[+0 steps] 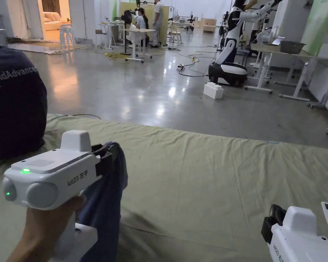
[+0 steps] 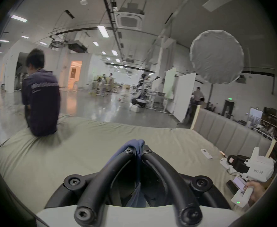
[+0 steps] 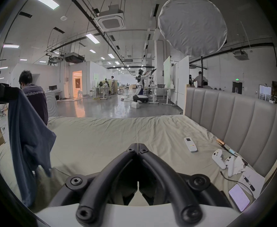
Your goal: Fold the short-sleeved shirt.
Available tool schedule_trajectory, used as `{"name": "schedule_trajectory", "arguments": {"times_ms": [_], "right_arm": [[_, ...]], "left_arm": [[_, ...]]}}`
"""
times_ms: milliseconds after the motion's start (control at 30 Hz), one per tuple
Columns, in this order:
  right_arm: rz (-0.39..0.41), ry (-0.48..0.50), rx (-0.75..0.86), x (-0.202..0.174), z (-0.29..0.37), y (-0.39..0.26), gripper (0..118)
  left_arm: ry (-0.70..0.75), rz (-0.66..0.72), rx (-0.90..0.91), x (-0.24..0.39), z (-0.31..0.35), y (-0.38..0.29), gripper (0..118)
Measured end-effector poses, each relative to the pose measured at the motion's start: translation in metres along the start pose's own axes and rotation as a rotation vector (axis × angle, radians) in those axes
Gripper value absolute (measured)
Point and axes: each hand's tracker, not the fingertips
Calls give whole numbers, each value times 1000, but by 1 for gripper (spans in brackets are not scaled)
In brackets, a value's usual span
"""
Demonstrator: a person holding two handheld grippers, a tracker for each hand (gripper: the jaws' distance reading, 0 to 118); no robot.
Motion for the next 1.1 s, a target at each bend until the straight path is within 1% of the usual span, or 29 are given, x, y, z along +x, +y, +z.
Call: {"name": "schedule_trajectory", "arguments": {"times_ms": [100,233,333,400,467,567,633,700,733,767,800,833,867,900,933,1000,1067,1100], "right_arm": [[-11,-27,17,19,8,5,1],[-13,-68,28,41,15,7,0],[-15,-100,26,56,21,6,0],[-21,-115,19,67,23,2,0],[-25,-135,6,75,24,-4,0],[-36,-150,-23,84,24,-15,1],[-38,-159,-45,87,24,-22,0],[-32,-158,-68,89,23,-30,0],[-30,-158,-79,90,22,-34,0],[-27,-157,-91,89,21,-37,1],[-27,-155,-101,89,20,-41,0],[-27,-153,-108,88,20,-43,0],[-26,-150,-115,87,18,-44,0],[-23,-145,-125,86,17,-45,0],[-22,-139,-128,84,17,-46,1],[-16,-127,-128,80,16,-44,0],[-13,-115,-110,75,19,-37,0],[-11,-109,-100,72,19,-34,0]], "left_arm": [[-86,-39,-8,43,-22,8,5],[-206,-26,-30,99,-50,6,5],[-276,-56,-76,142,-71,-10,5],[-323,-50,-132,163,-83,-26,5],[-343,-36,-204,181,-94,-49,5],[-335,-37,-300,198,-109,-91,4],[-301,-20,-374,199,-118,-117,5],[-291,21,-409,195,-123,-139,5],[-276,24,-427,193,-125,-150,9],[-255,24,-441,192,-126,-158,17],[-245,25,-457,189,-128,-164,39],[-242,27,-463,186,-128,-167,57],[-234,27,-465,184,-128,-169,73],[-223,26,-473,181,-128,-171,86],[-219,22,-479,178,-127,-169,89],[-215,8,-465,171,-120,-163,90],[-230,-30,-395,161,-109,-150,94],[-235,-46,-369,157,-102,-144,94]]}}
